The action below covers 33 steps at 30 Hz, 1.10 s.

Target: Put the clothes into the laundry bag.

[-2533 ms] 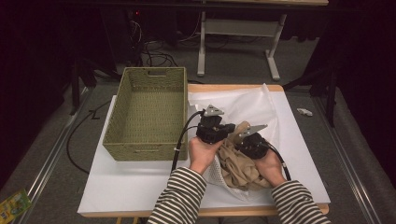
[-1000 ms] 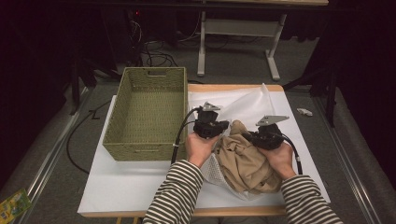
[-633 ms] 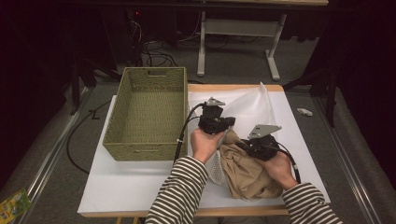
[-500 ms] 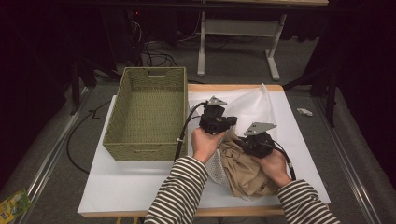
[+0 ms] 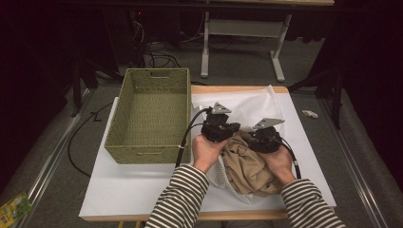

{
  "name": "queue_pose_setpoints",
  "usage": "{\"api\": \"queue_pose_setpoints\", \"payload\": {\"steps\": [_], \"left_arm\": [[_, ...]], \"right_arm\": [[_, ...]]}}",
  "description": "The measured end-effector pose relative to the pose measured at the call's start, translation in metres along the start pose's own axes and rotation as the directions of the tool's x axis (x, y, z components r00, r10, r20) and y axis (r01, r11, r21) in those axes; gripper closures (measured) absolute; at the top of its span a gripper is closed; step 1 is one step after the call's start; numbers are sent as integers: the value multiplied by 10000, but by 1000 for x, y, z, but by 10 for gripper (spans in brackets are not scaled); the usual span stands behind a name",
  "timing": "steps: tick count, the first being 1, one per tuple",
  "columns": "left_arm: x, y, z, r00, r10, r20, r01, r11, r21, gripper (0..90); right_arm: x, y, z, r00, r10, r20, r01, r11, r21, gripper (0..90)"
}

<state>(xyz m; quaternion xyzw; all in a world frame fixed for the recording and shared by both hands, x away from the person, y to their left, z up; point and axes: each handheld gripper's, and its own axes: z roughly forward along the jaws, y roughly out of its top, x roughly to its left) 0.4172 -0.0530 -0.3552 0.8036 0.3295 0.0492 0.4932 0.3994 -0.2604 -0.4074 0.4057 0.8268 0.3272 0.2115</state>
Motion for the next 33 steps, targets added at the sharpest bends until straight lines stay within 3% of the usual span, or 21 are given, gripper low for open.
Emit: {"api": "queue_pose_setpoints", "payload": {"steps": [7,10,13,14,19,21,24,25,26,27,31,33], "left_arm": [[3,-6,1,10000,-12,-95,12,10000,42,893],[4,-8,1,9999,-97,-119,97,10000,16,893],[3,-8,1,9999,-101,-86,100,9999,-12,893],[2,-8,1,10000,-72,-67,72,10000,-20,892],[-1,-9,-3,10000,8,-2,-8,10000,-91,893],[-1,-10,-4,10000,-31,37,32,9999,-138,892],[-1,-11,-4,9999,-103,123,106,9997,-220,893],[-1,-11,-4,9998,-106,154,110,9997,-228,893],[-2,-11,-4,9997,-116,195,121,9996,-240,893],[-2,-11,-3,9997,-92,225,97,9997,-227,893],[-6,-12,-4,9995,-22,325,28,9998,-198,893],[-8,-13,-6,9993,56,378,-49,9998,-182,893]], "right_arm": [[5,-9,-53,9949,-235,-976,138,9950,-988,428],[12,-17,-62,9895,-329,-1410,195,9953,-949,368],[20,-24,-49,9875,-355,-1537,294,9987,-422,292],[25,-27,-32,9901,-403,-1347,410,9992,25,214],[30,-30,-1,9918,-297,-1244,372,9976,589,198],[33,-29,7,9916,-655,-1112,740,9945,740,258],[38,-27,14,9878,-1174,-1026,1295,9843,1202,440],[39,-26,14,9868,-1283,-992,1407,9815,1301,532],[40,-25,15,9828,-1665,-801,1763,9747,1373,681],[41,-24,14,9804,-1806,-783,1900,9723,1364,730],[41,-20,8,9775,-2045,-519,2084,9742,864,794],[39,-15,2,9842,-1760,-170,1765,9837,339,800]]}}
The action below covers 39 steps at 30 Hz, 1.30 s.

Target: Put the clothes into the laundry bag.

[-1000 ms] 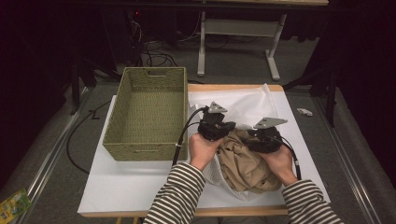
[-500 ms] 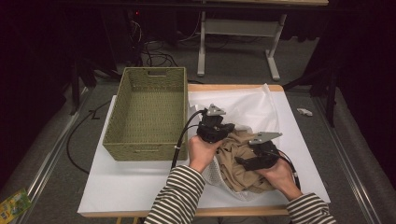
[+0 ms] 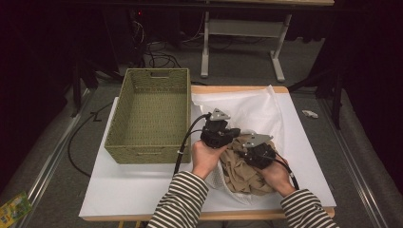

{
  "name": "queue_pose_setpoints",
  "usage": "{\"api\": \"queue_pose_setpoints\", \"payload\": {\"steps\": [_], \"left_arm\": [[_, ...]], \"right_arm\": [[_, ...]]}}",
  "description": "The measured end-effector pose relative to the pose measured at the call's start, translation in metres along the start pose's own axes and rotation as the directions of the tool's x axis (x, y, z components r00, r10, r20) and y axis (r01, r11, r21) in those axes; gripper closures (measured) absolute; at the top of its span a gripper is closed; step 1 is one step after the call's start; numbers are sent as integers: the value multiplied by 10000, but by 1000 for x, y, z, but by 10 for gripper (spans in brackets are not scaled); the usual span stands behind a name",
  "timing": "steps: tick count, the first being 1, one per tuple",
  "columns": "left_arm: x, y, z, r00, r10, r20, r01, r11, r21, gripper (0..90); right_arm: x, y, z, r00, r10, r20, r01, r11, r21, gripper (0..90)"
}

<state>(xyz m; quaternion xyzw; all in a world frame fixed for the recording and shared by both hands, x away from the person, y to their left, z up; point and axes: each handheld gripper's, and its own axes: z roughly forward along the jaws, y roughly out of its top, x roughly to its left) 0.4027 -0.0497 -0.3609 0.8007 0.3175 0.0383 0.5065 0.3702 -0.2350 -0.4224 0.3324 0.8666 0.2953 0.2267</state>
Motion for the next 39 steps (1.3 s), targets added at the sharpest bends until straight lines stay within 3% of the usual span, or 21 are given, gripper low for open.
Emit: {"api": "queue_pose_setpoints", "payload": {"steps": [3,6,8,10,12,14,19,24,27,31,35,37,38,39], "left_arm": [[-3,0,-2,9999,88,56,-87,9999,-54,893],[-3,-1,-3,9999,126,-8,-126,9999,-12,893],[-2,-3,-2,9999,78,-76,-77,9999,88,893],[1,-7,1,9998,24,-173,-21,9998,180,893],[4,-10,2,9997,-137,-184,141,9997,175,893],[6,-13,3,9996,-184,-209,189,9996,222,893],[7,-13,3,9995,-240,-221,244,9996,162,893],[7,-13,4,9994,-191,-304,197,9996,181,892],[6,-13,6,9994,-182,-294,188,9996,208,893],[5,-12,6,9995,-162,-262,168,9996,227,892],[5,-11,5,9994,-292,-168,295,9994,174,893],[5,-10,5,9994,-341,-101,342,9993,175,893],[5,-10,5,9994,-344,-82,345,9992,178,893],[5,-11,5,9994,-333,-70,335,9992,197,893]], "right_arm": [[-14,10,0,9963,529,674,-499,9977,-449,801],[-23,14,6,9920,764,1004,-721,9963,-461,797],[-30,16,18,9864,885,1386,-858,9960,-255,786],[-34,16,29,9830,1107,1465,-1116,9938,-18,757],[-33,18,26,9880,1034,1147,-1029,9946,-101,634],[-32,18,21,9889,1097,1005,-1079,9939,-233,586],[-28,11,-21,9912,1323,45,-1314,9875,-872,434],[-17,-6,-50,9933,960,-644,-1026,9888,-1084,343],[-10,-14,-46,9928,797,-889,-869,9931,-794,289],[0,-20,-18,9911,698,-1130,-710,9975,-63,228],[10,-18,-1,9950,330,-943,-329,9995,23,258],[16,-16,8,9977,-212,-650,231,9993,288,365],[22,-15,20,9974,-578,-432,607,9959,673,508],[22,-15,20,9974,-578,-432,607,9959,673,508]]}}
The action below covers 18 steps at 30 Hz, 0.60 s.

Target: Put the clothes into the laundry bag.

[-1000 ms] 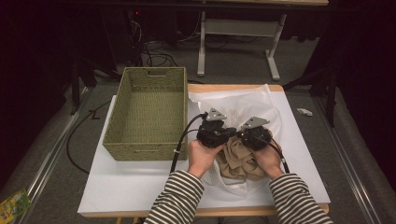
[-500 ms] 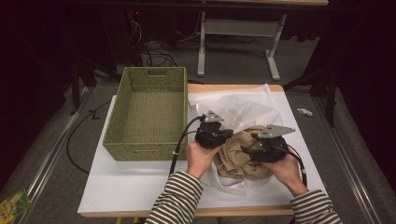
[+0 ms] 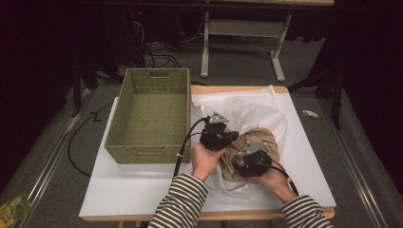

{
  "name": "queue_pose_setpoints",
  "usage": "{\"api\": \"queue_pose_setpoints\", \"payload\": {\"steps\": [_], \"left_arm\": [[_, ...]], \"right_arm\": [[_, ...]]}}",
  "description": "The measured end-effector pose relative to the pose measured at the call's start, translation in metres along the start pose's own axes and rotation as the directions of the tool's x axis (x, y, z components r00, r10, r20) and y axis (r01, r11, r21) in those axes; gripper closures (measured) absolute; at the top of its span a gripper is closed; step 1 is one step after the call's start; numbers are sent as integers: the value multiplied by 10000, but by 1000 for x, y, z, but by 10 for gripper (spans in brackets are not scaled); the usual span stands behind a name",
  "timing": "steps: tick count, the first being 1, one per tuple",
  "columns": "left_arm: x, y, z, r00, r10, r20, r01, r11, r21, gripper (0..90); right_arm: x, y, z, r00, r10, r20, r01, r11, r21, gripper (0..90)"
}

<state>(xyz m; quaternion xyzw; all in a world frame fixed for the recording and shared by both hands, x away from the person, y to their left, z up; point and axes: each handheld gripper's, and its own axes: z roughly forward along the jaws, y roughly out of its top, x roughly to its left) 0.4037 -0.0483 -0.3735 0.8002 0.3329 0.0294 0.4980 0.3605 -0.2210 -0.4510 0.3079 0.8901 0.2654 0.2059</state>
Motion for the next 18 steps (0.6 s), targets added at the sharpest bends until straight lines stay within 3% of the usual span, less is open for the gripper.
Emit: {"api": "queue_pose_setpoints", "payload": {"steps": [3,5,9,13,18], "left_arm": [[0,0,-1,10000,20,-22,-20,10000,17,893],[0,0,-2,10000,28,32,-28,10000,2,893],[1,1,-2,9996,-168,227,168,9999,0,893],[2,1,-5,9997,-185,163,186,9998,-18,893],[0,1,-7,9999,-130,61,130,9999,-76,893]], "right_arm": [[1,6,5,9998,-160,96,158,9997,172,740],[1,7,4,9998,-50,213,52,9999,-127,799],[-11,9,-5,9984,308,474,-267,9961,-840,823],[-28,19,-14,9904,1155,755,-1012,9801,-1708,823],[-49,27,0,9777,1851,996,-1621,9656,-2032,805]]}}
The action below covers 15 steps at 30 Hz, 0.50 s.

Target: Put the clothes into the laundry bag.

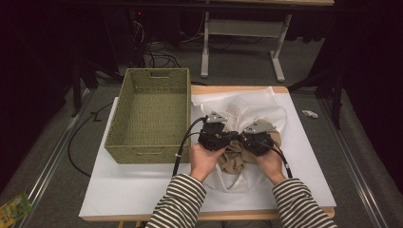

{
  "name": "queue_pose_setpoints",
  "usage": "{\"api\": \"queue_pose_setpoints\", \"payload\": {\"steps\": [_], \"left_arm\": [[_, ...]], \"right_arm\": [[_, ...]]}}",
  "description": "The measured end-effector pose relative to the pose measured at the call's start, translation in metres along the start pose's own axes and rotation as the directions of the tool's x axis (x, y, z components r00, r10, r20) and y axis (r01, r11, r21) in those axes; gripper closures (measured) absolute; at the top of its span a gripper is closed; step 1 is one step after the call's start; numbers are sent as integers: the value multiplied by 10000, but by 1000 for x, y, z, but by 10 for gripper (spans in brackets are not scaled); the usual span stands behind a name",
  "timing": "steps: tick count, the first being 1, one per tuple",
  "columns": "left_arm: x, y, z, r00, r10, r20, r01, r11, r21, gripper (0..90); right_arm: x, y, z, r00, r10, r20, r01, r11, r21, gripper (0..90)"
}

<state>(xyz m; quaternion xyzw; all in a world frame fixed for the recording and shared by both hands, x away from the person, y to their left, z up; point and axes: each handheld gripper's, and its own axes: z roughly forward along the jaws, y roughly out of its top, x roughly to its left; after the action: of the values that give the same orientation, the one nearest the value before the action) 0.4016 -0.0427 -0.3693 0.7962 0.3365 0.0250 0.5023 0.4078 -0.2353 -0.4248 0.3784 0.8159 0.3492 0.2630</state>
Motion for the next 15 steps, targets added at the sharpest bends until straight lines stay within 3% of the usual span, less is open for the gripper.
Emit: {"api": "queue_pose_setpoints", "payload": {"steps": [2,4,6,9,12,15], "left_arm": [[0,0,0,10000,39,-63,-39,10000,52,893],[1,0,0,9999,73,-119,-72,10000,54,893],[1,-1,-1,9997,174,-195,-174,9998,34,893],[2,-1,0,9989,319,-343,-318,9995,58,893],[1,-1,2,9987,339,-383,-339,9994,20,892],[2,-1,2,9988,316,-363,-316,9995,-8,892]], "right_arm": [[-5,-2,10,9992,404,-57,-403,9991,131,774],[-9,-5,15,9949,897,-461,-895,9960,71,707],[-7,-4,10,9919,912,-881,-903,9958,147,592],[-1,-5,-10,9932,382,-1100,-369,9992,139,472],[-4,-12,-40,9921,285,-1222,-345,9983,-475,435],[-15,-19,-66,9930,565,-1036,-659,9938,-897,427]]}}
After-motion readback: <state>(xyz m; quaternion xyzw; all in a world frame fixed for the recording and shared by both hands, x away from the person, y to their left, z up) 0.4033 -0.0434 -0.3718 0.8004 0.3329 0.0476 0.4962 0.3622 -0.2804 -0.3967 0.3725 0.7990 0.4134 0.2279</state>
